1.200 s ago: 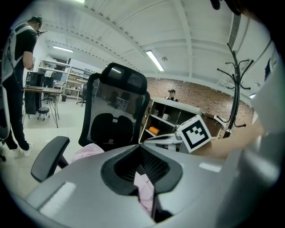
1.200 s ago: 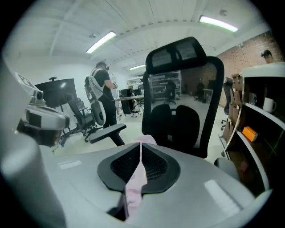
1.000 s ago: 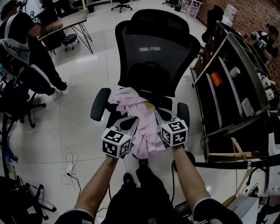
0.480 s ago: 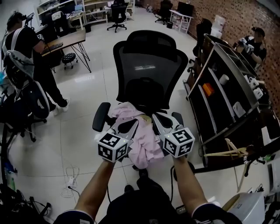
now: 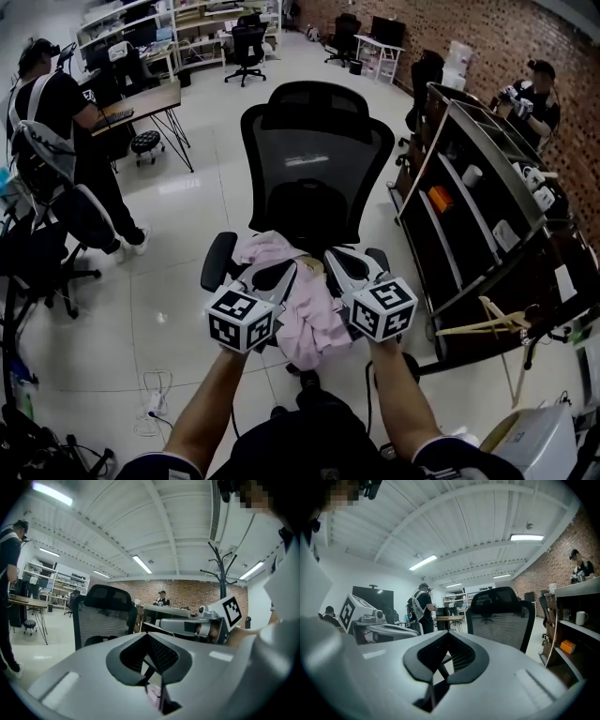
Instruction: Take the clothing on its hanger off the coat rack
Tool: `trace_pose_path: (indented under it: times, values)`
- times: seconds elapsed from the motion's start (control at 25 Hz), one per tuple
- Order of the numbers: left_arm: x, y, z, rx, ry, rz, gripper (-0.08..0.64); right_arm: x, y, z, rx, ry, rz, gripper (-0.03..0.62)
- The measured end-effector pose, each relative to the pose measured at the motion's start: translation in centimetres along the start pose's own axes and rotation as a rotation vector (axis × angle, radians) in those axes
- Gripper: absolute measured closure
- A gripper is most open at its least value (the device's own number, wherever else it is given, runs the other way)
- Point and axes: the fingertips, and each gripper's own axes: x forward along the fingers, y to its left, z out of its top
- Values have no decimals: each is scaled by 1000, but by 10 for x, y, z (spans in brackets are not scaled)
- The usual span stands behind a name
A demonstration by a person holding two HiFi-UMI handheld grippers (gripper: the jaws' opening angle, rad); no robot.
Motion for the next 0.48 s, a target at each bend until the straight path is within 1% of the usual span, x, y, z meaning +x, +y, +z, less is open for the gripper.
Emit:
trace_pose_path:
  times: [0.48]
  values:
    - [-7, -3, 0, -1, 0, -12, 549, -5, 9, 4, 3, -11, -1, 591]
